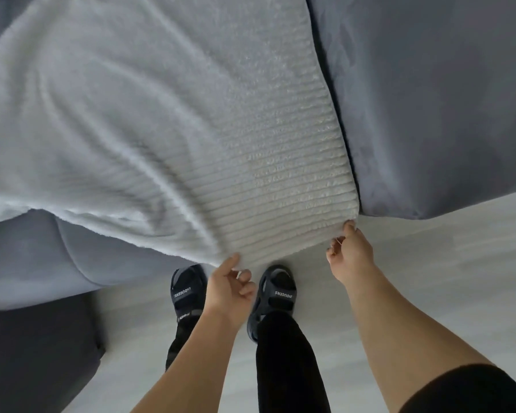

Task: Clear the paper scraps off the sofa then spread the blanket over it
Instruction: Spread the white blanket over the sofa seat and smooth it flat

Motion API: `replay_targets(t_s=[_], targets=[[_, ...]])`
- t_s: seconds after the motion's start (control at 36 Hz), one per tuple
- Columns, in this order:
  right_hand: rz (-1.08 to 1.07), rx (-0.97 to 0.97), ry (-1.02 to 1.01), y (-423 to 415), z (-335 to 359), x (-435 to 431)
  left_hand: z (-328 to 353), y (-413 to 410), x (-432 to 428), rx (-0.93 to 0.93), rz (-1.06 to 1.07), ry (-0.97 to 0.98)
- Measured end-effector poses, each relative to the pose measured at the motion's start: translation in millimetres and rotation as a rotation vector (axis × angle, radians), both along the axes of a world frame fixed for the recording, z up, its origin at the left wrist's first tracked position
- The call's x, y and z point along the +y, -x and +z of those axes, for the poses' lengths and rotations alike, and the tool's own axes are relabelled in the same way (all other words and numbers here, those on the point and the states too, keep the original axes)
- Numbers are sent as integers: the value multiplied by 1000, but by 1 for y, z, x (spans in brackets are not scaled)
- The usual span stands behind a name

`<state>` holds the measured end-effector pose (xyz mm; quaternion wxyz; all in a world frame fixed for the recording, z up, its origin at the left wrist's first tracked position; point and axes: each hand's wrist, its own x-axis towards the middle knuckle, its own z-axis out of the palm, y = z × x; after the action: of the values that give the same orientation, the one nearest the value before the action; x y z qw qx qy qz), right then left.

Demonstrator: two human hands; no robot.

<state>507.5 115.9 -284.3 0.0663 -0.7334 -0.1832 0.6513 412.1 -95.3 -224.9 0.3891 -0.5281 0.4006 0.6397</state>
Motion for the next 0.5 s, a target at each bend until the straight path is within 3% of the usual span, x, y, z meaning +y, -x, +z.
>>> replay_targets(t_s=[0.17, 0.28, 0.5], targets=[[4, -54, 4, 4, 6, 2, 3, 16, -24, 32, 95, -141], [-35, -55, -22, 13, 6, 2, 5, 41, -37, 75, -32, -247], [-83, -112, -53, 22, 1, -6, -9, 46, -79, 12, 47, -139]])
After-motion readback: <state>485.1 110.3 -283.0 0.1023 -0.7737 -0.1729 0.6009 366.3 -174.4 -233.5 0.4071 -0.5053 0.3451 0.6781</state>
